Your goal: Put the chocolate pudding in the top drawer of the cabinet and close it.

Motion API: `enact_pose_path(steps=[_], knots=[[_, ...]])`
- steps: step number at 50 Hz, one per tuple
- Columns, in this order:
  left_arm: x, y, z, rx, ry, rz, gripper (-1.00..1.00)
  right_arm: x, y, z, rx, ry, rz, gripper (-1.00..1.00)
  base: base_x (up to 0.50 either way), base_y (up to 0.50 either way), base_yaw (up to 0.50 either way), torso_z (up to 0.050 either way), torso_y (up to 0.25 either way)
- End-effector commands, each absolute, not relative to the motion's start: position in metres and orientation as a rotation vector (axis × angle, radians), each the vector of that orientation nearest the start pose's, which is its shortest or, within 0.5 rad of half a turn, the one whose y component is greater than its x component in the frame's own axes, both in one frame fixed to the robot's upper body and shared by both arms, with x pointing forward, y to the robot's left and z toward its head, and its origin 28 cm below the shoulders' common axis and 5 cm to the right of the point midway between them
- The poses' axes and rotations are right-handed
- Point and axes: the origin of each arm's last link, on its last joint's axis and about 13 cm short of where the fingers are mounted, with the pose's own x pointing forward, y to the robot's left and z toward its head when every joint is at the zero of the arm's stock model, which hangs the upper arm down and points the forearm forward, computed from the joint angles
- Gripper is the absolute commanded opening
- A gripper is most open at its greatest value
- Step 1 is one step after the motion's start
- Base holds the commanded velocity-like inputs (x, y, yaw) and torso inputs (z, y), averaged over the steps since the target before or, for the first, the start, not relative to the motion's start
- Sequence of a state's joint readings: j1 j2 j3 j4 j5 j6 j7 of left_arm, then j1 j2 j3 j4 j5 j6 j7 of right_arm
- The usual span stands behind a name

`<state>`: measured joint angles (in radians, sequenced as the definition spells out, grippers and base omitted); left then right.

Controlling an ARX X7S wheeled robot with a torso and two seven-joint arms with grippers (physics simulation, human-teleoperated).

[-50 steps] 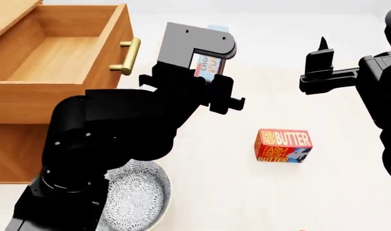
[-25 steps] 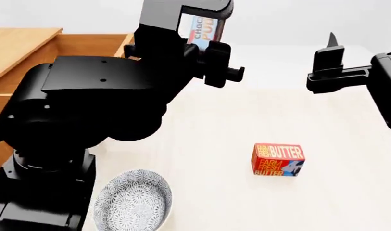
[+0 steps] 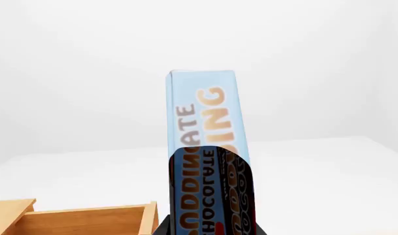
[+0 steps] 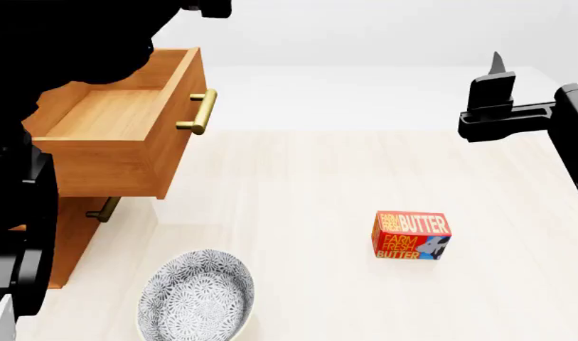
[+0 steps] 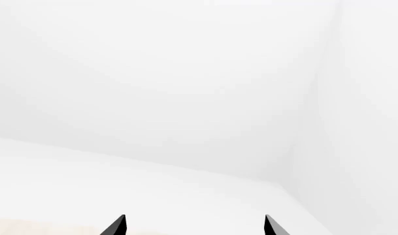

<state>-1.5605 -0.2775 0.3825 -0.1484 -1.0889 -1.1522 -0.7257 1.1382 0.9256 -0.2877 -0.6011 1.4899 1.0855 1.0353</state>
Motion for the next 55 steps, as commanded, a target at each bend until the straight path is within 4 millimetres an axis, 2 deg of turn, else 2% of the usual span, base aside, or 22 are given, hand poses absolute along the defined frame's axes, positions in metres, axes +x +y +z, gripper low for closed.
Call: enact_pose_path(steps=[1,12,24,32,55], knots=[[0.332,0.221,0.400,0.031,-0.065,0.078,-1.00,0.212,-0.161,0.307,-0.266,-0.148,-0.169,1.00,0.00,0.00,0.00,0.000,0.000],[0.345,0.248,0.387,0.052,-0.015,0.184,-1.00,0.214,-0.159,0.308,-0.266,-0.149,-0.163,1.00,0.00,0.00,0.00,0.000,0.000],[0.366,0.265,0.358,0.033,0.066,0.266,-1.00,0.218,-0.156,0.307,-0.274,-0.140,-0.155,1.00,0.00,0.00,0.00,0.000,0.000],[0.378,0.270,0.337,0.026,0.118,0.294,-1.00,0.220,-0.155,0.307,-0.272,-0.135,-0.155,1.00,0.00,0.00,0.00,0.000,0.000],[0.411,0.275,0.303,0.038,0.226,0.368,-1.00,0.222,-0.155,0.305,-0.274,-0.127,-0.152,1.00,0.00,0.00,0.00,0.000,0.000]])
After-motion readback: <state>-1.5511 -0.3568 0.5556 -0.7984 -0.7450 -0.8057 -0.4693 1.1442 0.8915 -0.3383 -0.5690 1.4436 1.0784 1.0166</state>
